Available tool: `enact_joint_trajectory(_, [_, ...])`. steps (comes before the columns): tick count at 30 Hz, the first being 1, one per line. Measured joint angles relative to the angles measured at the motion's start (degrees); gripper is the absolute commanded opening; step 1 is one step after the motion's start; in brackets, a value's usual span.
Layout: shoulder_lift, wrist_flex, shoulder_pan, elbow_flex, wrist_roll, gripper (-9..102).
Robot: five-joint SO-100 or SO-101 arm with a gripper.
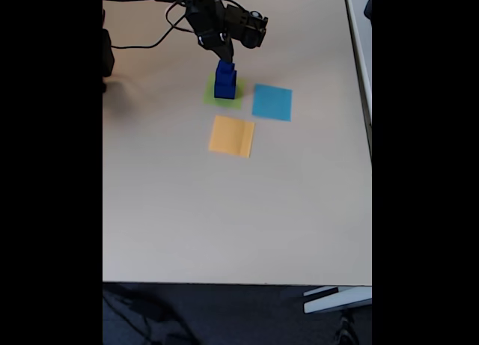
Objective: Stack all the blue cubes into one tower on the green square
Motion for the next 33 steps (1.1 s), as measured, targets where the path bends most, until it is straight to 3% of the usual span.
enact_joint_trajectory(16, [0.0, 0.0, 0.0, -0.26, -1.05, 11])
enact_joint_trajectory(24, [-2.81, 0.88, -0.09, -11.6, -5.45, 16])
enact_joint_trajectory(30, [-6.86, 0.88, 0.26, -23.2, -11.16, 0])
enact_joint_trajectory(33, [-6.59, 2.64, 1.05, -23.64, -13.8, 0])
